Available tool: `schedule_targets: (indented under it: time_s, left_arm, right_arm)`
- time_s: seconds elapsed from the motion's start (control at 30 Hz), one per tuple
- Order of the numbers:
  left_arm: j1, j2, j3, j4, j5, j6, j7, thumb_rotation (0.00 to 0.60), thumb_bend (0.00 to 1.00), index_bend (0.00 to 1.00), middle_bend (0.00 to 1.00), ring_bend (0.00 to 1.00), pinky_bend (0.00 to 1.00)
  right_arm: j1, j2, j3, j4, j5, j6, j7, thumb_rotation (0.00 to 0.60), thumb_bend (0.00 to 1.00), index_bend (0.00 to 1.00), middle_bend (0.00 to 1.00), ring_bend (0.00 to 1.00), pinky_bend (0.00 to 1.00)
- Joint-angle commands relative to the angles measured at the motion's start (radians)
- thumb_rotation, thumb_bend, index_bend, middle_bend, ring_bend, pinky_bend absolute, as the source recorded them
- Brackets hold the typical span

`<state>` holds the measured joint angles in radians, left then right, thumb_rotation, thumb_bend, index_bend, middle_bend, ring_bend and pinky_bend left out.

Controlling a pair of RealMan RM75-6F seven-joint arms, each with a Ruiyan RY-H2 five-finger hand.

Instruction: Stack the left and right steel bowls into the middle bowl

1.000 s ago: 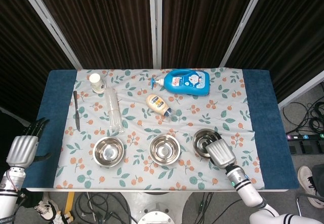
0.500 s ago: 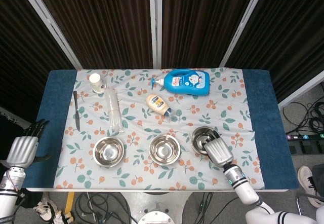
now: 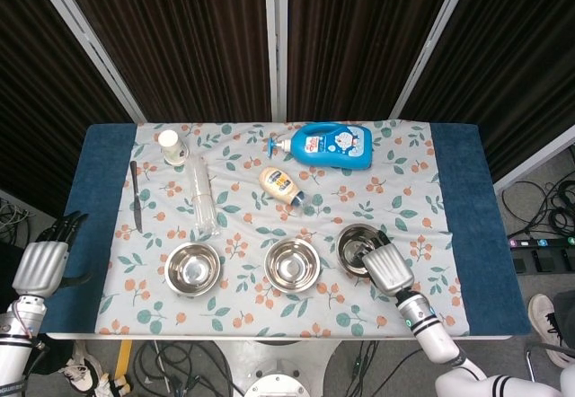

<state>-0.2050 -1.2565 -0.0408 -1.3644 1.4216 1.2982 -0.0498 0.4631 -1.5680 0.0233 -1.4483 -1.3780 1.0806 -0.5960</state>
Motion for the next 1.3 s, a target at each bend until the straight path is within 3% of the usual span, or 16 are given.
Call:
schedule_targets:
  time_s: [0.03, 0.4, 0.87, 0.97, 1.07, 1.3]
  left_arm:
    - [-0.001, 0.0, -0.001, -0.001, 0.0, 0.001, 0.0, 0.6, 0.12, 0.12, 0.16, 0.12, 0.24]
    - [0.005, 0.012, -0.007, -0.013, -0.003, 0.014, -0.012, 0.6, 0.12, 0.12, 0.16, 0.12, 0.24]
    - [0.013, 0.019, -0.011, 0.017, -0.03, -0.005, -0.051, 0.6, 0.12, 0.12, 0.16, 0.12, 0.24]
    - [0.016, 0.018, -0.011, 0.027, -0.034, -0.006, -0.061, 0.6, 0.12, 0.12, 0.16, 0.12, 0.24]
    - [0.018, 0.017, -0.011, 0.035, -0.038, -0.011, -0.068, 0.6, 0.12, 0.12, 0.16, 0.12, 0.24]
    - [0.018, 0.016, -0.01, 0.037, -0.036, -0.013, -0.068, 0.6, 0.12, 0.12, 0.16, 0.12, 0.24]
  right_arm:
    - [0.004, 0.017, 0.006, -0.036, -0.026, 0.024, -0.002, 0.6, 0.36, 0.63, 0.54, 0.29, 0.17]
    - [0.087, 0.019, 0.067, -0.176, -0.068, 0.005, -0.066, 0.6, 0.36, 0.64, 0.54, 0.29, 0.17]
    - [0.16, -0.119, 0.071, -0.111, -0.004, -0.08, -0.106, 0.6, 0.34, 0.63, 0.53, 0.29, 0.17]
    - [0.172, -0.117, 0.067, -0.113, 0.006, -0.1, -0.107, 0.6, 0.17, 0.56, 0.47, 0.26, 0.16]
    - [0.185, -0.101, 0.065, -0.128, 0.034, -0.128, -0.118, 0.6, 0.04, 0.44, 0.38, 0.15, 0.1]
    - [0.188, -0.016, 0.065, -0.245, 0.112, -0.13, -0.175, 0.6, 0.0, 0.24, 0.22, 0.02, 0.0]
